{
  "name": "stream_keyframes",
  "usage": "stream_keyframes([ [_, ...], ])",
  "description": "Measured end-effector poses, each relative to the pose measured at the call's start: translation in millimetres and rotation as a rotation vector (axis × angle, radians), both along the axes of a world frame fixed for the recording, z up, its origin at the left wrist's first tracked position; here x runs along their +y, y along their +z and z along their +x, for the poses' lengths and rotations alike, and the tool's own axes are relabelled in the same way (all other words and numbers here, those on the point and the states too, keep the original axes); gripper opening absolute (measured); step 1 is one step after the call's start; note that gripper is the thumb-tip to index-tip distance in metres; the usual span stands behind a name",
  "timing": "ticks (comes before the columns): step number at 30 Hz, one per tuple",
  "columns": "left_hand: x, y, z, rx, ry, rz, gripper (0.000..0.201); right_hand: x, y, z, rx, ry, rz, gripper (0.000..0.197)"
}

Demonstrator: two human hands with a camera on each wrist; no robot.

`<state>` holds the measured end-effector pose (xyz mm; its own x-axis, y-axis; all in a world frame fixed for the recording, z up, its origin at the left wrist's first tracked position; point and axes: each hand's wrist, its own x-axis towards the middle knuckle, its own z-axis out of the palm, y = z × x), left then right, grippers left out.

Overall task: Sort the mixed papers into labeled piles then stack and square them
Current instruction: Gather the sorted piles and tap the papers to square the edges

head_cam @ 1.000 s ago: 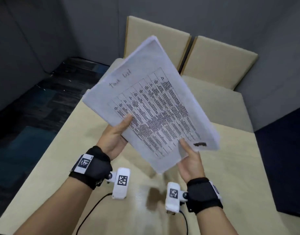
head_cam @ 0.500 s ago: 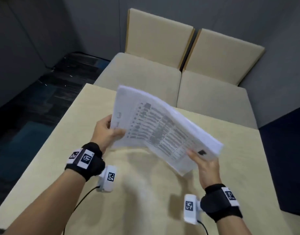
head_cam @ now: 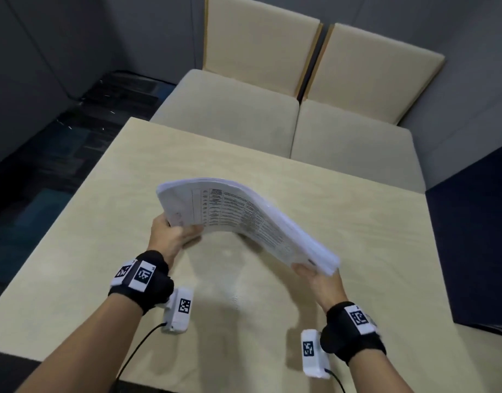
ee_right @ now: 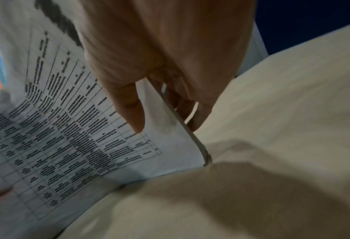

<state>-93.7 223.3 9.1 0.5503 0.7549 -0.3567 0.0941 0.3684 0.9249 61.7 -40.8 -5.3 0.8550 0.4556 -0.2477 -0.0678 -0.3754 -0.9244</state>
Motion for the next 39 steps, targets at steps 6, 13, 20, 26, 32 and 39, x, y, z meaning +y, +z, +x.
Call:
stream_keyframes([
  [6, -6.1, 3.7, 5.2, -0.041, -0.020, 0.035, 0.023, -2.0, 16.9, -11.9, 0.047, 0.014, -0.102, 0.030],
  [13, 6.0, 6.5, -3.7, 0.007, -0.165, -0.039, 0.037, -23.5, 73.6, -14.1, 0.049, 0.183, -0.194, 0.024],
  [20, -12.2, 29.9, 14.2, -0.118, -0.492, -0.308, 0.045, -78.9, 132.9, -34.0, 0.169, 0.034, 0.069, 0.037],
  [26, -62.8, 36.9, 48.3, -0.056, -0.747, -0.379, 0.061, -141.1, 128.7, -41.9, 0.128, -0.105, 0.069, 0.032],
  [32, -146.2, 43.5, 82.1, -0.050, -0.701, -0.240, 0.033, -225.5, 129.2, -27.2, 0.206, -0.114, 0.064, 0.034],
  [39, -290.9, 18.6, 122.2, 0.129, -0.729, -0.300, 0.033, -368.0, 85.1, 6.7, 0.206, -0.251, 0.081, 0.026],
])
